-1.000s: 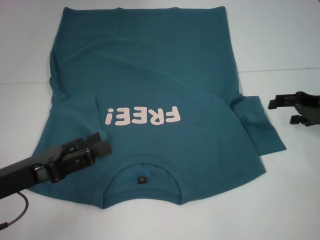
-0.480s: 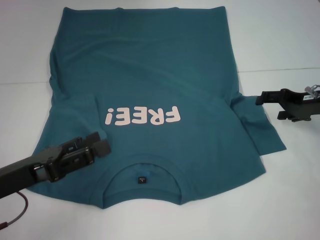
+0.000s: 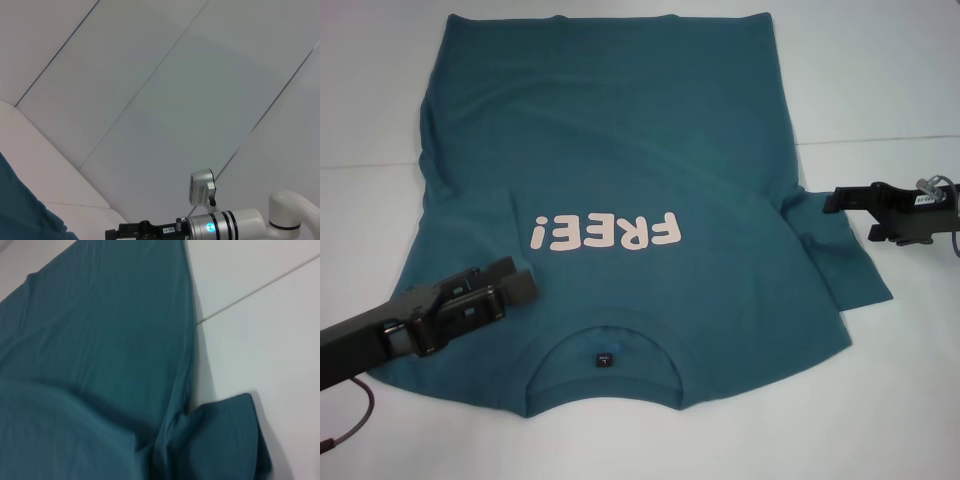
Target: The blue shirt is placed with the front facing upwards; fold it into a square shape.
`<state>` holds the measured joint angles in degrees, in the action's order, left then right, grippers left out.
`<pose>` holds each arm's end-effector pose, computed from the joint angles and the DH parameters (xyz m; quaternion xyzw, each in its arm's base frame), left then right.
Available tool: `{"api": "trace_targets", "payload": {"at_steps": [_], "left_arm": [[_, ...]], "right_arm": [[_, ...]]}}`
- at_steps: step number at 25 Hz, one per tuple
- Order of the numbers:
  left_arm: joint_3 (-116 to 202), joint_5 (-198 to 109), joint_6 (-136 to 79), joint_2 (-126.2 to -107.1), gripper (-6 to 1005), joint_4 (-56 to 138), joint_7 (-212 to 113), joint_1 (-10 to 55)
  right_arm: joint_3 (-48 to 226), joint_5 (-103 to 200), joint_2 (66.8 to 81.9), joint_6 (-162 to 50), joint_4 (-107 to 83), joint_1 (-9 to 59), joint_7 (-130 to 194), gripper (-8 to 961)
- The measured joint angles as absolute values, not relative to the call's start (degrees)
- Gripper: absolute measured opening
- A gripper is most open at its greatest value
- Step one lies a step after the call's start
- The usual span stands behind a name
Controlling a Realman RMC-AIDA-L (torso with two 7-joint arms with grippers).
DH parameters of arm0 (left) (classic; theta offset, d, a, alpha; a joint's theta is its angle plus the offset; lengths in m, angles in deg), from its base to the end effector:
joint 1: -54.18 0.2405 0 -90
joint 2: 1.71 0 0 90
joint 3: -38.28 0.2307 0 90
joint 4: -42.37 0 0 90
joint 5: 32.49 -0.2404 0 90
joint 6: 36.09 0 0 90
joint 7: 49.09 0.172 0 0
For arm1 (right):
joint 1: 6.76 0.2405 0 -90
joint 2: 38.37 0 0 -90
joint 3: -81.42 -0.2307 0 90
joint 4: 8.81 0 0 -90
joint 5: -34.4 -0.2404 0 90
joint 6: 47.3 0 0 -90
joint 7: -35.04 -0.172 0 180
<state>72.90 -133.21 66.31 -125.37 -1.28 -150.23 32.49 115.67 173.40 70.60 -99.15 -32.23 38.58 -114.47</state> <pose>-0.2357 0.3120 0.0217 -0.8230 -0.3702 -0.4263 0.0622 0.3189 0.4623 0.0362 -0.6399 0.6893 0.1505 0.3045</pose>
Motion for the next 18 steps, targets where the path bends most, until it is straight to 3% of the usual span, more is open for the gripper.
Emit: {"api": "trace_targets", "payload": {"at_steps": [18], "left_arm": [[72.91,-133.21,66.04,-125.37,765,-1.22,-150.22,32.72]], "right_arm": [[116.92,173.13,72.51,-94.16,-30.88,39.25,-114.46,924]]}}
